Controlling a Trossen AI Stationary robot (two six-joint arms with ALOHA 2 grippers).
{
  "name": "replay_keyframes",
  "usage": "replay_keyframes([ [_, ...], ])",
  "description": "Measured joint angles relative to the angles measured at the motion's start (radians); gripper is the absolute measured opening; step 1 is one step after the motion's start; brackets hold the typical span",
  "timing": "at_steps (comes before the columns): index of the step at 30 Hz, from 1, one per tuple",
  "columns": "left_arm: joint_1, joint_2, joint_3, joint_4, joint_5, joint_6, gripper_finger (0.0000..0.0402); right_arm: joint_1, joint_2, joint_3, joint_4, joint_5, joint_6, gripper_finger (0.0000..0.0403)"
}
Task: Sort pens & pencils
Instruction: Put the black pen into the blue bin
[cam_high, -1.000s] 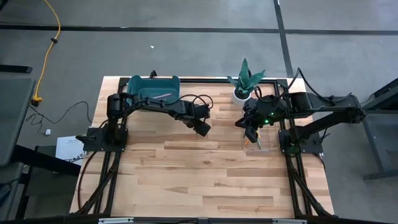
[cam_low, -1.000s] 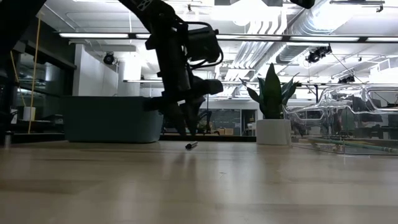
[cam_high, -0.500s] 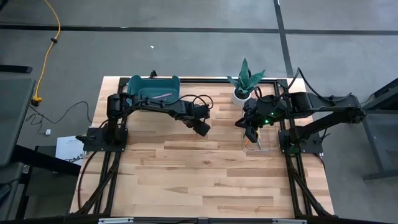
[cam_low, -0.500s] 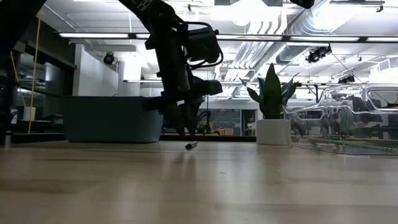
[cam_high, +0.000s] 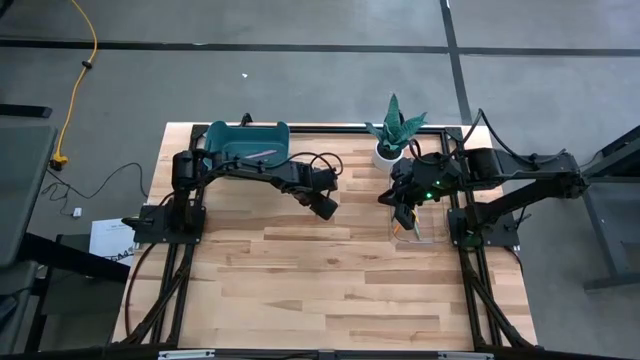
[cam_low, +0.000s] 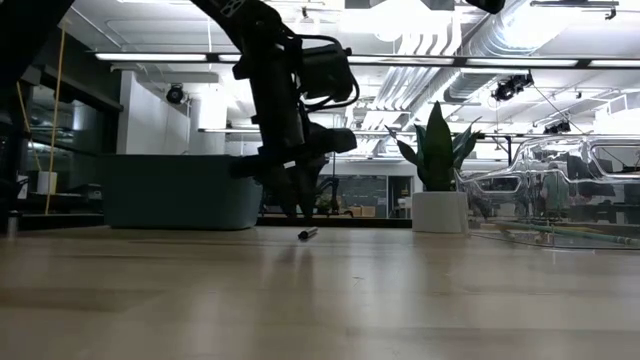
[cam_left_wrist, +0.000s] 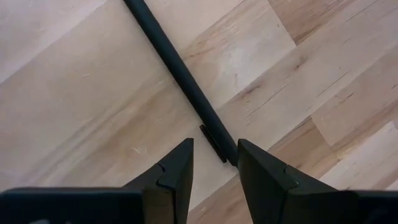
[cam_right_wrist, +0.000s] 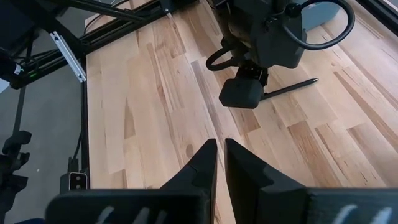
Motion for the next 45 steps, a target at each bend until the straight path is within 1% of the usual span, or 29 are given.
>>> replay_keyframes([
  [5, 0.0, 0.014, 0.001, 0.006, 0.002, 0.001, 0.011, 0.0, 0.0, 0.0, 0.0, 0.0, 0.0, 0.0022],
  [7, 0.0, 0.017, 0.0, 0.003, 0.025, 0.007, 0.011, 0.0, 0.0, 0.0, 0.0, -0.001, 0.0, 0.0022],
  [14, -0.017, 0.046, 0.003, 0.053, 0.029, 0.004, 0.011, 0.0, 0.0, 0.0, 0.001, -0.001, 0.0, 0.0022],
  [18, -0.013, 0.057, -0.001, 0.039, 0.043, -0.003, 0.011, 0.0, 0.0, 0.0, 0.003, -0.001, -0.005, 0.0022],
  [23, -0.013, 0.059, 0.002, 0.029, 0.036, 0.0, 0.011, 0.0, 0.0, 0.0, 0.003, -0.001, -0.006, 0.0022],
  [34, -0.013, 0.058, 0.003, -0.039, 0.03, 0.048, 0.011, 0.0, 0.0, 0.0, 0.003, -0.001, -0.007, 0.0022],
  [45, -0.013, 0.058, 0.003, -0.052, 0.023, 0.077, 0.011, 0.0, 0.0, 0.0, 0.003, -0.001, -0.007, 0.0022],
])
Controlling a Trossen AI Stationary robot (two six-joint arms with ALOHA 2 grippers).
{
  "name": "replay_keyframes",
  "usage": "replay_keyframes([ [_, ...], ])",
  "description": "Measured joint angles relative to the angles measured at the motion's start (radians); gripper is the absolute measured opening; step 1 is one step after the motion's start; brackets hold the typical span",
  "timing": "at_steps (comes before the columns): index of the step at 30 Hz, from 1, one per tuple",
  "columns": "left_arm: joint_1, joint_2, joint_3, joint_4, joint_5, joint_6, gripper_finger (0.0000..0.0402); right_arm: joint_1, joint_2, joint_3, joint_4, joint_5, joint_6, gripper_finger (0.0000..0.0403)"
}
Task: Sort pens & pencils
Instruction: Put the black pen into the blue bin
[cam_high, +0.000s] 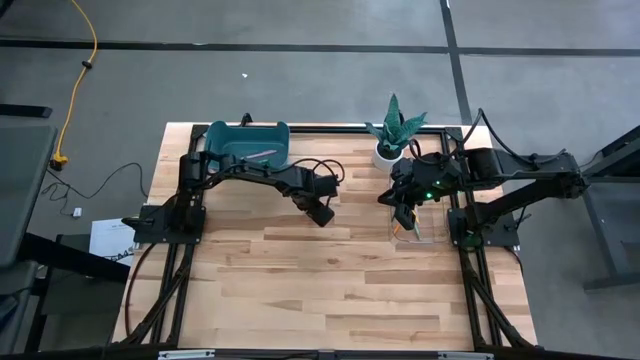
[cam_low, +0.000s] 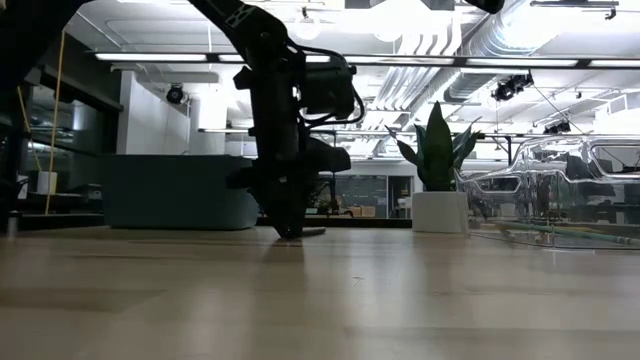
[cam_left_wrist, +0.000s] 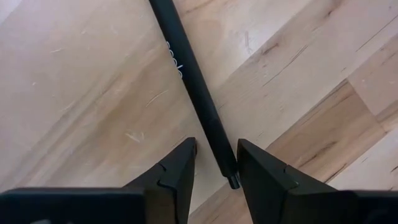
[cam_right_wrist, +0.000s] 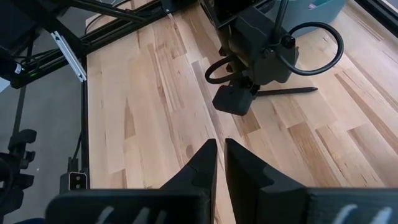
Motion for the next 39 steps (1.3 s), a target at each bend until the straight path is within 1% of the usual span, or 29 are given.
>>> replay_keyframes([
  [2, 0.0, 0.0, 0.0, 0.0, 0.005, 0.002, 0.0106, 0.0, 0.0, 0.0, 0.0, 0.0, 0.0, 0.0022],
  [4, 0.0, 0.0, -0.001, -0.002, 0.005, 0.002, 0.0092, 0.0, 0.0, 0.0, 0.0, 0.0, 0.0, 0.0022],
  [9, 0.001, 0.0, -0.001, -0.003, 0.006, 0.01, 0.0026, 0.0, 0.0, 0.0, 0.0, 0.0, 0.0, 0.0022],
  [11, 0.0, -0.001, -0.001, -0.002, 0.006, 0.01, 0.0012, 0.0, 0.0, 0.0, 0.0, 0.0, 0.0, 0.0022],
  [12, 0.0, -0.001, -0.001, -0.001, 0.007, 0.01, 0.0013, 0.0, 0.0, 0.0, 0.001, 0.0, 0.0, 0.0022],
  [16, 0.001, 0.0, -0.002, 0.0, 0.009, 0.015, 0.0038, 0.0, 0.0, 0.0, 0.001, 0.0, 0.0, 0.0022],
  [18, 0.001, 0.0, -0.002, 0.0, 0.012, 0.025, 0.0042, 0.0, 0.0, 0.0, 0.001, 0.0, -0.004, 0.0022],
  [22, 0.001, 0.0, 0.0, 0.0, 0.014, 0.028, 0.0022, 0.0, 0.0, 0.0, 0.001, 0.0, -0.004, 0.0022],
  [25, 0.0, 0.005, 0.027, -0.024, 0.008, 0.056, 0.0008, 0.0, 0.0, 0.0, 0.001, 0.0, -0.006, 0.0022],
  [27, 0.0, 0.008, 0.059, -0.029, -0.007, 0.088, 0.0011, 0.0, 0.0, 0.0, 0.001, 0.0, -0.008, 0.0022],
  [29, 0.001, 0.005, 0.094, -0.045, -0.03, 0.112, 0.0021, 0.0, 0.0, 0.0, 0.002, 0.0, -0.008, 0.0022],
  [33, 0.01, 0.005, 0.174, -0.104, -0.068, 0.169, 0.0034, 0.0, 0.0, 0.0, 0.004, 0.0, -0.008, 0.0022],
  [39, 0.021, 0.005, 0.305, -0.247, -0.153, 0.262, 0.0015, 0.0, 0.0, 0.0, 0.004, 0.0, -0.007, 0.0022],
])
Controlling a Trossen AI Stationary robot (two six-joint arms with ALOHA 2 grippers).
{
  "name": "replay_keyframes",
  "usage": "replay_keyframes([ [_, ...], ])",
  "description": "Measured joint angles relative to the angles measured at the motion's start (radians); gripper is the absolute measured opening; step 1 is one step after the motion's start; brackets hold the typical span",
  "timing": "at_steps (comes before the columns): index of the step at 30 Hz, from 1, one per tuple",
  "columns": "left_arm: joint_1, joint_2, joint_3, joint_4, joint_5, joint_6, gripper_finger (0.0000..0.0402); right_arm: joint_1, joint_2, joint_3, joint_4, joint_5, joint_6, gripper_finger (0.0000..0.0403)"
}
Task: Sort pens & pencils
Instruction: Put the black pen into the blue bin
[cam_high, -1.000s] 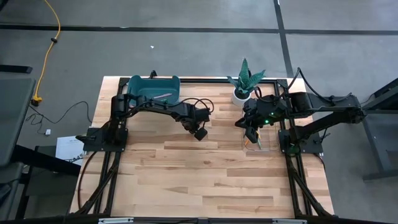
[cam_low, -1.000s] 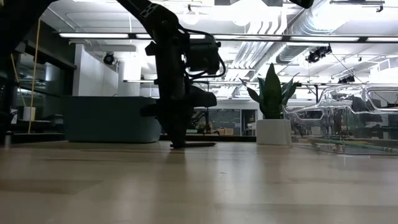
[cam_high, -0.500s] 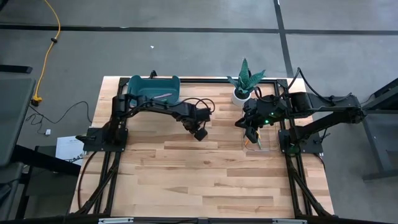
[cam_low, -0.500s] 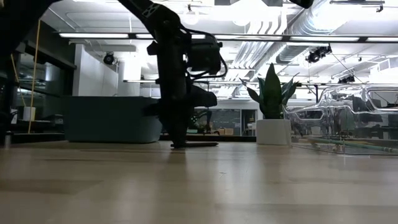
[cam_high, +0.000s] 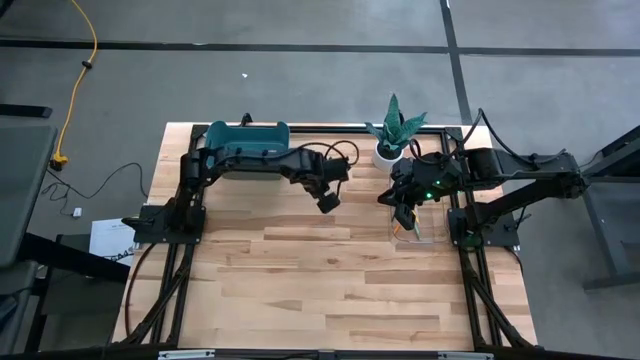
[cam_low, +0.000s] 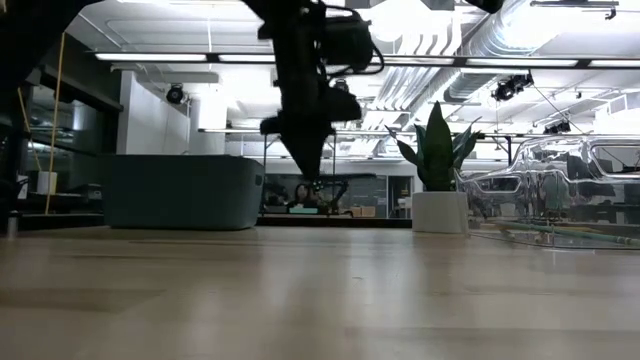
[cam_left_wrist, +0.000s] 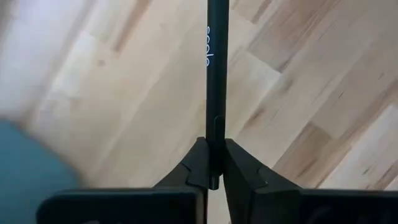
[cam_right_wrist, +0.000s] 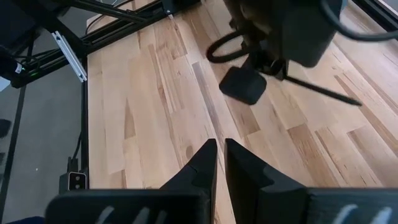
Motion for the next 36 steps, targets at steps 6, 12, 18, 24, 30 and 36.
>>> replay_keyframes([
  [6, 0.012, -0.001, 0.095, -0.2, -0.072, 0.091, 0.002, 0.0, 0.0, 0.0, 0.0, 0.0, 0.0, 0.0022],
  [12, 0.032, -0.002, 0.123, -0.286, -0.072, 0.153, 0.0027, 0.0, 0.0, 0.0, 0.0, 0.0, 0.0, 0.0022],
  [18, 0.032, -0.024, 0.125, -0.293, -0.064, 0.203, 0.002, 0.0, 0.0, 0.0, 0.0, 0.0, 0.003, 0.0022],
  [24, 0.04, -0.075, 0.125, -0.334, -0.106, 0.236, 0.0025, -0.002, 0.0, 0.0, 0.009, 0.001, 0.007, 0.0022],
  [30, 0.08, -0.151, 0.125, -0.403, -0.146, 0.276, 0.002, -0.002, 0.0, 0.0, 0.027, 0.007, 0.007, 0.0022],
  [36, 0.137, -0.217, 0.124, -0.504, -0.174, 0.331, 0.0023, -0.002, 0.0, 0.0, 0.029, 0.008, 0.034, 0.0022],
])
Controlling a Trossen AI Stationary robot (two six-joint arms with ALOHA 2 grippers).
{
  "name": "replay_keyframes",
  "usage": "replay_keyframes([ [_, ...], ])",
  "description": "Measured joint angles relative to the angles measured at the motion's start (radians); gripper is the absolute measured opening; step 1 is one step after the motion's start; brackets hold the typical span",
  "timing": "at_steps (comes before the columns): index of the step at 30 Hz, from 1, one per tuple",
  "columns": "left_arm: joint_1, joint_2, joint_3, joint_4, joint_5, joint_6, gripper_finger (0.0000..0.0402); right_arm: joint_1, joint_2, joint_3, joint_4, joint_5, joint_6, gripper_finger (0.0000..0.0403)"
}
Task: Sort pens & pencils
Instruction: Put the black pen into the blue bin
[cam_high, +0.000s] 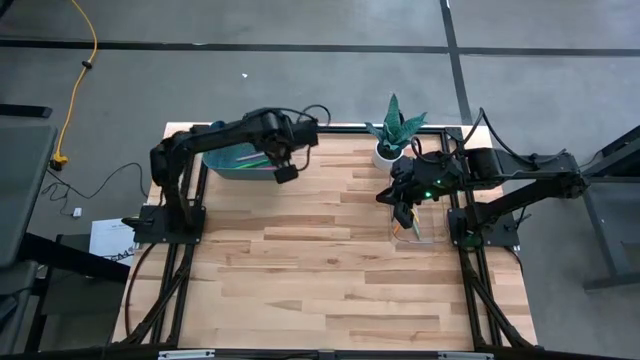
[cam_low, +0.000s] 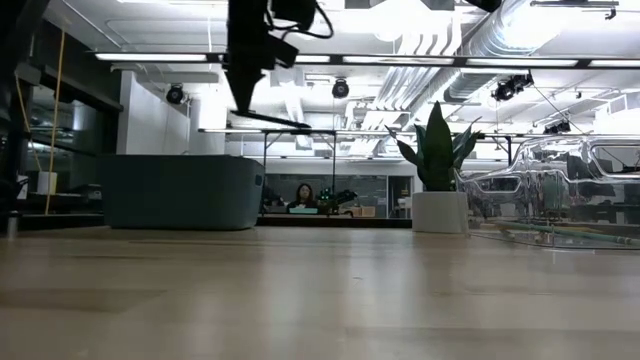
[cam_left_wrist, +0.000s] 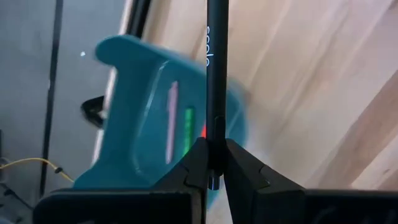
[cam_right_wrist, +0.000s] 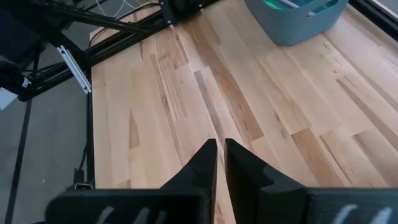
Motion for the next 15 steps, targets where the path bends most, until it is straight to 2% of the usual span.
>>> replay_keyframes([
  [10, 0.069, -0.095, -0.005, -0.053, -0.003, 0.159, 0.0023, 0.0, 0.0, 0.0, 0.021, 0.056, 0.072, 0.0022],
  [15, 0.094, -0.159, -0.071, -0.059, 0.01, 0.242, 0.0022, 0.0, 0.0, 0.0, 0.095, 0.07, 0.091, 0.0022],
])
